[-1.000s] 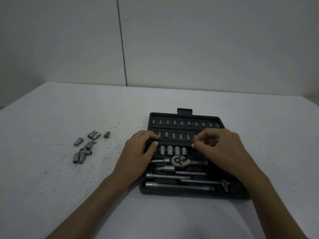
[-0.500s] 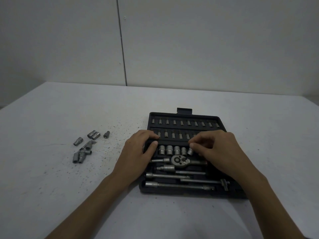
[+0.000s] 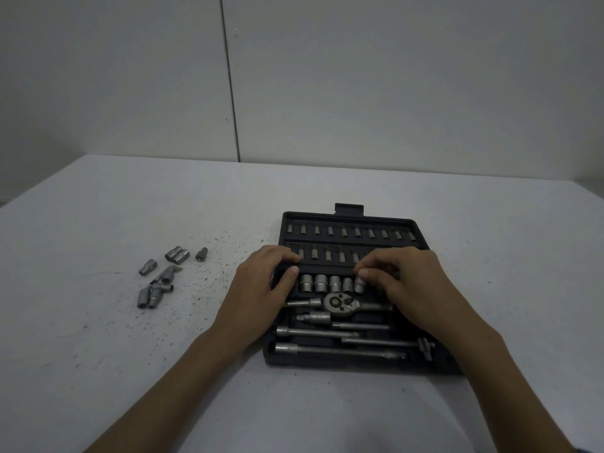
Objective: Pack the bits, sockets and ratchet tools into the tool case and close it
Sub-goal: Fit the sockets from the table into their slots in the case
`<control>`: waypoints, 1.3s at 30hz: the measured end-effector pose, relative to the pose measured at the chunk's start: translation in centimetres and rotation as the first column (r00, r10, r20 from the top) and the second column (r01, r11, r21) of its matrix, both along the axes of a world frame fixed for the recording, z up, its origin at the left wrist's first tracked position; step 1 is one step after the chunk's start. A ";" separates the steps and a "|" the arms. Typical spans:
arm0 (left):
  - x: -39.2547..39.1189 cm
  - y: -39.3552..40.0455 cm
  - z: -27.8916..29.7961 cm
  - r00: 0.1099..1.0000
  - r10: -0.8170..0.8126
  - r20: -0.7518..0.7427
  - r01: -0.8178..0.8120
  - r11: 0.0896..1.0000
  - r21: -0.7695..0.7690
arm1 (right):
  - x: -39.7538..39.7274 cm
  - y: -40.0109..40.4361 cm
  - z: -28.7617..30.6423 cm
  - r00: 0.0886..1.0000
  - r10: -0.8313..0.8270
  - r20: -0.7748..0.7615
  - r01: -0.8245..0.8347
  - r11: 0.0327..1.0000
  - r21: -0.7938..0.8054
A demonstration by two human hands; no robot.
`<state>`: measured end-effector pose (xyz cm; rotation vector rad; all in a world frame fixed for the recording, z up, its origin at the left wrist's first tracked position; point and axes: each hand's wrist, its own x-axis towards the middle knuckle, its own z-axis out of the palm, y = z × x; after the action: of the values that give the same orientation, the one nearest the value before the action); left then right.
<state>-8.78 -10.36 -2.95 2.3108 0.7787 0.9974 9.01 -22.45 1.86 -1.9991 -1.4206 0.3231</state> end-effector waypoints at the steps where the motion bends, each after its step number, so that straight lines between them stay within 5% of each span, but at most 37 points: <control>1: 0.0 0.0 0.0 1.000 -0.001 0.000 0.001 1.000 0.003 | 0.0 0.0 0.0 1.000 -0.002 0.000 0.002 1.000 0.001; 29: 0.0 -0.2 0.3 1.000 0.003 -0.014 -0.004 1.000 -0.009 | 0.0 -0.6 0.5 0.941 0.114 0.317 -0.097 0.993 -0.068; 39: 0.0 -0.1 0.2 1.000 0.000 -0.014 0.000 1.000 -0.017 | 0.6 -0.2 0.1 0.976 0.129 0.173 -0.145 0.986 0.084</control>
<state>-8.79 -10.50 -2.70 2.3062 0.7897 0.9717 9.60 -22.63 1.97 -1.8908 -1.6522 0.1454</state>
